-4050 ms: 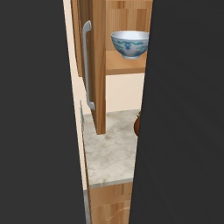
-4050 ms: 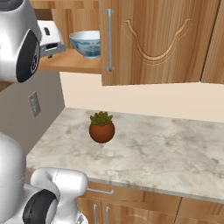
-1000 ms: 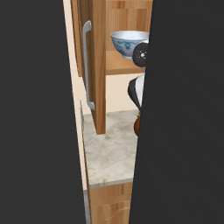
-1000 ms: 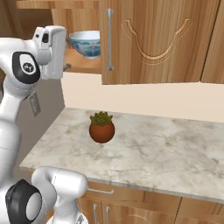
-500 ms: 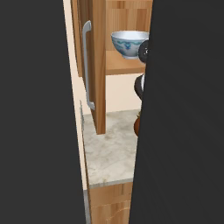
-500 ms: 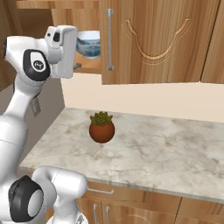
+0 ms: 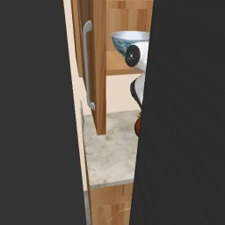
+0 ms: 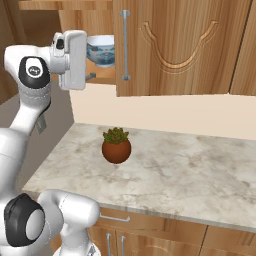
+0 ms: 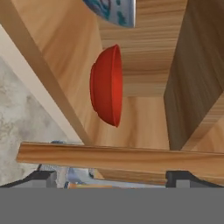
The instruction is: Move the bowls from the cabinet to the plates on the dining table.
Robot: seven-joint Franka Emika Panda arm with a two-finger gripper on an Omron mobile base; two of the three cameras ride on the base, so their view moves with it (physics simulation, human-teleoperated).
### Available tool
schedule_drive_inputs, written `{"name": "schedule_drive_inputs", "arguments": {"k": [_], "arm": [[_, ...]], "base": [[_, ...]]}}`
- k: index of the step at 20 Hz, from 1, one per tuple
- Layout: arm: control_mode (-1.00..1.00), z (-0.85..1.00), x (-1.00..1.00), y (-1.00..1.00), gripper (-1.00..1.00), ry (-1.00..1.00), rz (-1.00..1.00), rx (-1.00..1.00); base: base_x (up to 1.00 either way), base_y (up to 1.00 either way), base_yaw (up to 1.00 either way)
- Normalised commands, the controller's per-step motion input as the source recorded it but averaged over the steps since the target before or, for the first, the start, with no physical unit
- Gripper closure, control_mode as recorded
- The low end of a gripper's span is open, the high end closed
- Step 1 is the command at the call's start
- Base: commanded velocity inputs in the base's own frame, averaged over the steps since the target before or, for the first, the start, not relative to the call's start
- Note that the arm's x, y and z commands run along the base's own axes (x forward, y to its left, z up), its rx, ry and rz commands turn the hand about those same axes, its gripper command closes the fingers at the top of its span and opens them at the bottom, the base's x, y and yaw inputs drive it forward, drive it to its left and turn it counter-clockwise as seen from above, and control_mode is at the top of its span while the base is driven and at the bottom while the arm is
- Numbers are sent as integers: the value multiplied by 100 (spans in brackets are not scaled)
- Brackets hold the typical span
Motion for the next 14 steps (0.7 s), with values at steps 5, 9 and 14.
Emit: {"name": "schedule_drive_inputs", "arguments": {"k": [5, 9, 14], "arm": [[-100, 7, 0, -10, -100, -1, -21, -4], [-100, 5, 0, -27, -100, -3, -7, 0], [-100, 0, 5, -9, -100, -1, 0, 2]], "base": [[0, 0, 0], [0, 0, 0], [0, 0, 0]]}}
